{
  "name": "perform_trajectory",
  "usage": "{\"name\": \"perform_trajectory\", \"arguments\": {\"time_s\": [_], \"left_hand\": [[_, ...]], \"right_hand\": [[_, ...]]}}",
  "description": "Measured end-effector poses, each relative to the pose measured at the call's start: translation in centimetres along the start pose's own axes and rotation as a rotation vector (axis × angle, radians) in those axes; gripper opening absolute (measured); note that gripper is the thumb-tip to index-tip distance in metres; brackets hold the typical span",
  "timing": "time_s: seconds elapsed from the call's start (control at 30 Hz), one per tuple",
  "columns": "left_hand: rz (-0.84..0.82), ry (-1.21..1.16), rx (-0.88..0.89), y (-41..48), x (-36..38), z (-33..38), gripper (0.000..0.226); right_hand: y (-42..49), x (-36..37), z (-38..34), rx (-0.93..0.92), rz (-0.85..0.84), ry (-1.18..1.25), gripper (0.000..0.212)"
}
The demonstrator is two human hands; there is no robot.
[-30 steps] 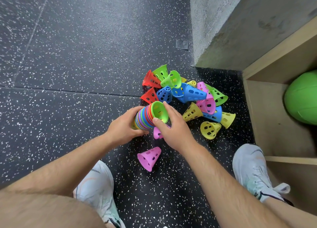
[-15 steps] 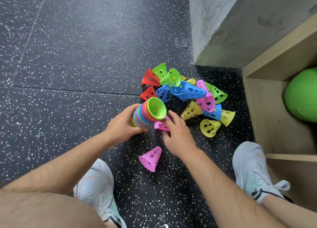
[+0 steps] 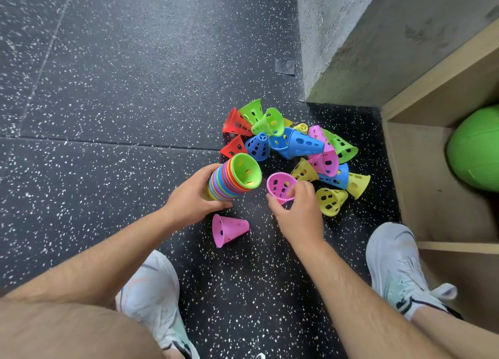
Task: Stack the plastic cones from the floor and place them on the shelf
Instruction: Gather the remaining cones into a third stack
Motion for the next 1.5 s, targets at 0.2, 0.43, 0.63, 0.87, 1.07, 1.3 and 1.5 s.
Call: {"name": "perform_trajectory", "arguments": {"time_s": [0.2, 0.43, 0.63, 0.87, 1.07, 1.3, 1.5], "left_hand": [[-0.004, 0.012, -0.009, 0.1, 0.0, 0.5, 0.079], [-0.016, 0.050, 0.005, 0.2, 0.1, 0.3, 0.083], [-0.022, 0.044, 0.002, 0.2, 0.2, 0.1, 0.082], [-0.005, 0.045, 0.000, 0.1, 0.2, -0.1, 0.086], [0.007, 0.035, -0.005, 0.1, 0.2, -0.1, 0.084], [-0.012, 0.038, 0.017, 0.0, 0.3, -0.1, 0.083], [-0.006, 0.037, 0.020, -0.1, 0.3, 0.1, 0.083]], "right_hand": [[1.6, -3.3, -2.0, 0.059, 0.106, 0.270, 0.079], [0.8, -2.6, -5.4, -0.161, -0.025, 0.272, 0.075], [-0.6, 0.6, -5.7, -0.238, -0.311, 0.196, 0.081], [-2.5, -0.1, -3.3, -0.384, -0.081, 0.275, 0.025], [-8.1, 4.4, -1.1, -0.759, -0.404, -0.063, 0.059], [-8.9, 8.0, 1.3, -0.848, -0.552, -0.439, 0.080], [-8.6, 6.8, -1.0, -0.857, -0.287, -0.208, 0.068]]}}
Point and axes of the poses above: each hand's wrist, its own y-axis towards the middle knuckle, its own x-axis out of the palm, z = x × y, the point moved 5 cm from there along y, towards the middle knuckle, and after that the axes turned 11 degrees about x, right-handed, at the moved point
